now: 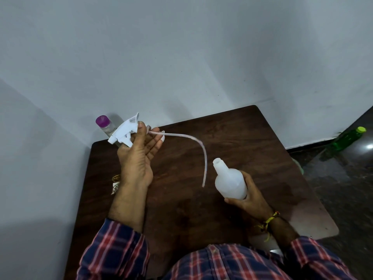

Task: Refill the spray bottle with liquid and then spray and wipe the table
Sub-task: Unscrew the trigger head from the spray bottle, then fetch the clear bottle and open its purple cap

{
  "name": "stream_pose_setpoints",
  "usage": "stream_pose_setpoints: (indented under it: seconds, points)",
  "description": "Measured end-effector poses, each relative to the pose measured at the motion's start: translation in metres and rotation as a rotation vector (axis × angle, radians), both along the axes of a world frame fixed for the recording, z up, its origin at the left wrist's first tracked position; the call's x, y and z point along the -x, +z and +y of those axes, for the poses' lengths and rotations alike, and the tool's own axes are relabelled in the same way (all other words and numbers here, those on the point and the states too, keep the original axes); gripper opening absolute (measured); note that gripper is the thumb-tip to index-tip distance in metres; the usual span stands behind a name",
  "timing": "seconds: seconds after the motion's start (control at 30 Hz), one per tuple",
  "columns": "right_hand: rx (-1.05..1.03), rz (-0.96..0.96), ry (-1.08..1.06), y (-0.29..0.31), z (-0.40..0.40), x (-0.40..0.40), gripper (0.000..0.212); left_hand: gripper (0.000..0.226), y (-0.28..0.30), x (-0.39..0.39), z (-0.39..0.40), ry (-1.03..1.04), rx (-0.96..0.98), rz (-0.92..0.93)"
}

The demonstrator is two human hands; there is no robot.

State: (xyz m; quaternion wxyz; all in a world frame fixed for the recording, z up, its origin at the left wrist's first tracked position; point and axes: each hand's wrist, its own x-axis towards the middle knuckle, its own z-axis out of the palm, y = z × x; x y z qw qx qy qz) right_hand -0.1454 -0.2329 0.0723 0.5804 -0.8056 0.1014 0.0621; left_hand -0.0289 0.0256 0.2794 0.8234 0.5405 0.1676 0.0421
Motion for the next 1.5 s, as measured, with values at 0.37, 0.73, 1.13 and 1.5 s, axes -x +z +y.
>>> stream_pose_setpoints:
  seconds: [0.37, 0.73, 1.13, 1.5]
  points:
    - [-0.072, 0.023, -0.109, -0.004, -0.002, -0.001, 0.106, 0.028, -0.046, -0.008, 0.004, 0.084, -0.132, 0.103]
    - [-0.090, -0.017, -0.243, -0.002, -0.006, 0.006, 0.099, 0.017, -0.130, -0.012, -0.031, 0.101, -0.012, 0.455]
    - [0.003, 0.039, -0.366, -0.004, -0.016, 0.038, 0.101, 0.031, -0.200, 0.002, -0.094, -0.140, 0.058, 0.779]
    - [-0.026, 0.067, -0.279, 0.003, -0.009, 0.053, 0.098, 0.034, -0.215, -0.003, -0.108, -0.509, -0.208, 0.872]
